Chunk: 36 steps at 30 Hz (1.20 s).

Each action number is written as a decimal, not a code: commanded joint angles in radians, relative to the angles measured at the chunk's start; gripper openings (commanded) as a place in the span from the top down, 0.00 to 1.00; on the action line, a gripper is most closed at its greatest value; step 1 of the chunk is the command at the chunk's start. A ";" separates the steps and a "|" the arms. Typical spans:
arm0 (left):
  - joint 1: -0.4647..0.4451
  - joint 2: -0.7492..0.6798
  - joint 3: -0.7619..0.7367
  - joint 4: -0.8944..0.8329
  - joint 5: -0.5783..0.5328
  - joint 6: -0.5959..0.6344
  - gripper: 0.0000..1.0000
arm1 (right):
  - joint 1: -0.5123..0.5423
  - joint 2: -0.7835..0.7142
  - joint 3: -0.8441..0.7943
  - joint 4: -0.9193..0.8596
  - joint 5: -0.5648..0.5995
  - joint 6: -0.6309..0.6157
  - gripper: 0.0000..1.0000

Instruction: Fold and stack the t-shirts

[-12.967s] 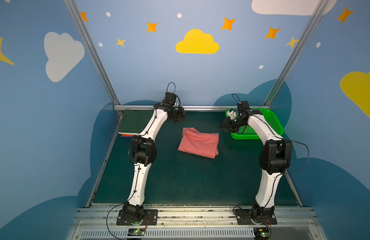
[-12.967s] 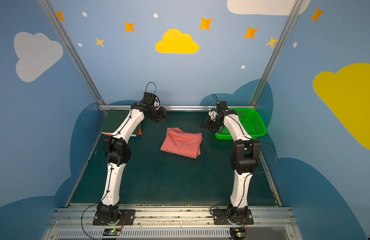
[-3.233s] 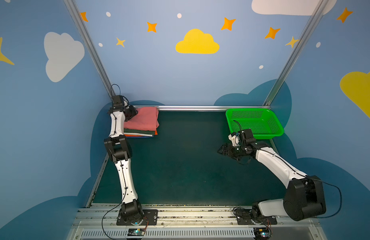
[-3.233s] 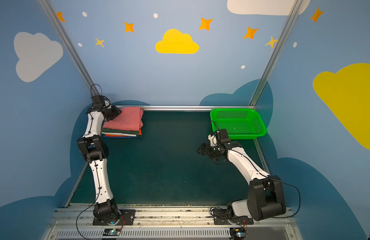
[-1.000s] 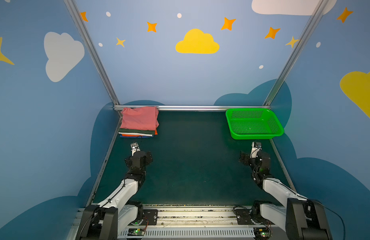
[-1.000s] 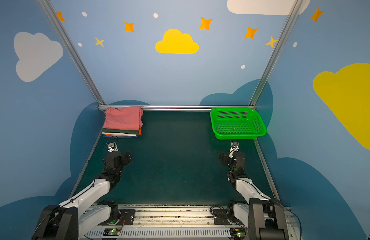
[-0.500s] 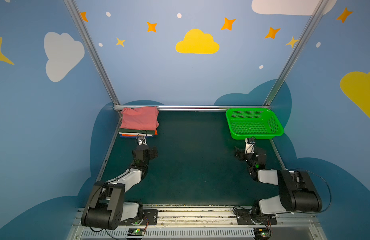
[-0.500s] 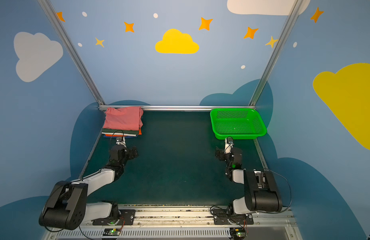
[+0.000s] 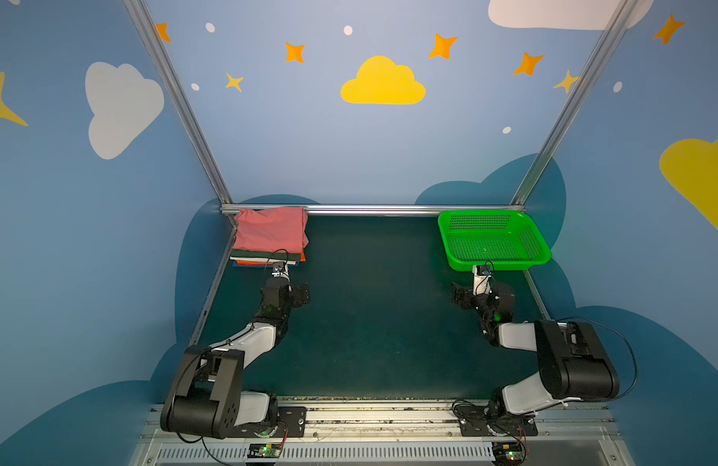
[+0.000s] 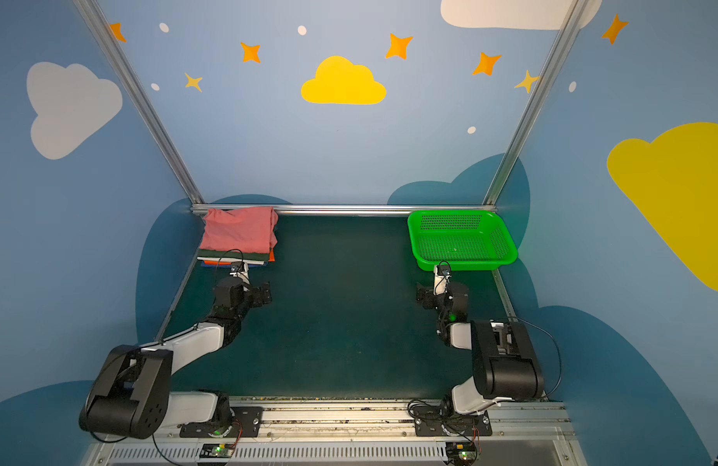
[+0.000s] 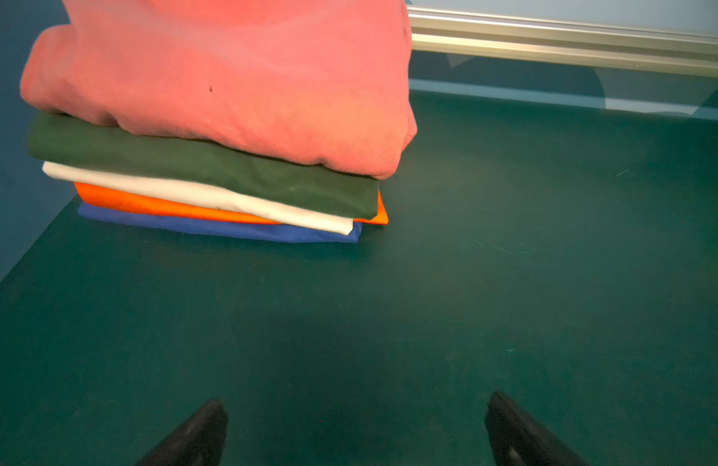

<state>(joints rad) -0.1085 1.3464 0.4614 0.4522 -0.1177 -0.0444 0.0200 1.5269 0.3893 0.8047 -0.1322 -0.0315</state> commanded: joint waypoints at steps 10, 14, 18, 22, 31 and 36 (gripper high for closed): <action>0.042 0.024 0.048 -0.048 0.100 -0.009 0.00 | -0.006 -0.020 0.014 -0.009 -0.014 -0.007 0.03; 0.058 0.053 0.078 -0.070 0.101 0.056 0.00 | -0.006 -0.020 0.014 -0.010 -0.017 -0.007 0.03; 0.099 0.086 0.008 0.123 0.071 0.049 0.00 | -0.007 -0.020 0.014 -0.010 -0.019 -0.007 0.03; 0.124 0.193 -0.054 0.347 0.047 -0.022 0.00 | -0.008 -0.020 0.014 -0.010 -0.020 -0.005 0.03; 0.139 0.159 -0.043 0.272 0.004 -0.025 0.00 | -0.009 -0.020 0.013 -0.010 -0.021 -0.005 0.03; 0.136 0.155 -0.052 0.282 -0.042 -0.045 0.00 | -0.009 -0.020 0.014 -0.010 -0.022 -0.005 0.03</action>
<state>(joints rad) 0.0277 1.5211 0.4145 0.7074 -0.1188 -0.0692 0.0147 1.5269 0.3893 0.8028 -0.1432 -0.0315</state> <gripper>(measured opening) 0.998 0.972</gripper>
